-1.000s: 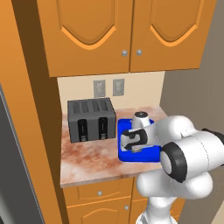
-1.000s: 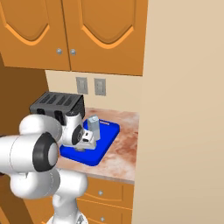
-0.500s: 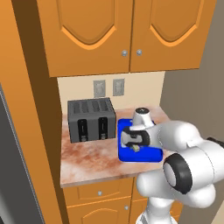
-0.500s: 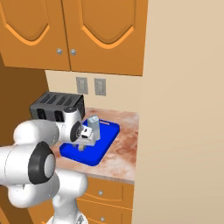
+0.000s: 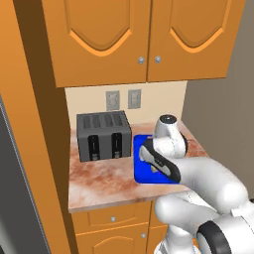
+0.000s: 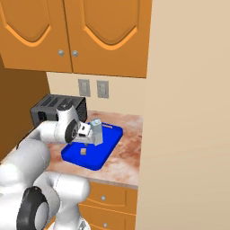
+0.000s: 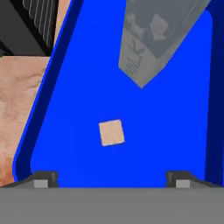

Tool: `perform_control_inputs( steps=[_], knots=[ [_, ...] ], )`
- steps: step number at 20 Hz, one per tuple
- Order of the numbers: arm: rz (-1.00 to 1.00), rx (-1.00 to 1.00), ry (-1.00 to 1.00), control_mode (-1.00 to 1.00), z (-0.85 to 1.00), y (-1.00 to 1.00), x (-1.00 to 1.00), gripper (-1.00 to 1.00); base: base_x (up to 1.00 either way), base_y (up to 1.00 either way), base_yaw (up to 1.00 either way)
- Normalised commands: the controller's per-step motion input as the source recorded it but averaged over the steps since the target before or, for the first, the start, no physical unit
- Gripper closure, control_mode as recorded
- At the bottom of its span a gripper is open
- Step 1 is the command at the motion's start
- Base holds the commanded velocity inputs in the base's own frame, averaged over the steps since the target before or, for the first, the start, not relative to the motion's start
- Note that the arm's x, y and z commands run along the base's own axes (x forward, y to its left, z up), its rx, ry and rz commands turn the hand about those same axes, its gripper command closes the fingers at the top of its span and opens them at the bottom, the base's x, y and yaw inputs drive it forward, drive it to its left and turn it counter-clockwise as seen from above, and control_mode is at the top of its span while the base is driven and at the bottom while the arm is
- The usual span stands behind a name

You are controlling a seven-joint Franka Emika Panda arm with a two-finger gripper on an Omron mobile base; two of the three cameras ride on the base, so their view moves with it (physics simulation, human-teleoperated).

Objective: Take out the milk from the fridge and place it on the tray on the counter. Then take the sugar cube near the tray and place it in the tray.

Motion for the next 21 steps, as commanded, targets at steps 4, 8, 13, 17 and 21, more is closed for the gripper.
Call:
perform_control_inputs(
  steps=[4, 8, 13, 17, 21],
  knots=[
    [0.02, 0.00, -0.25, -1.00, 0.90, 0.02, -0.83, -1.00, 0.00, 0.00, 0.00],
    [0.00, 0.00, -0.42, -1.00, 1.00, 0.00, -1.00, -1.00, 0.00, 0.00, 0.00],
    [0.00, 0.00, -0.28, -1.00, 1.00, 0.00, -0.97, -1.00, 0.00, 0.00, 0.00],
    [0.00, 0.01, -0.03, -1.00, 1.00, 0.00, -0.93, -1.00, 0.00, 0.00, 0.00],
    [0.00, 0.13, 0.12, -1.00, 1.00, -0.16, -1.00, -1.00, 0.00, 0.00, 0.00]
  ],
)
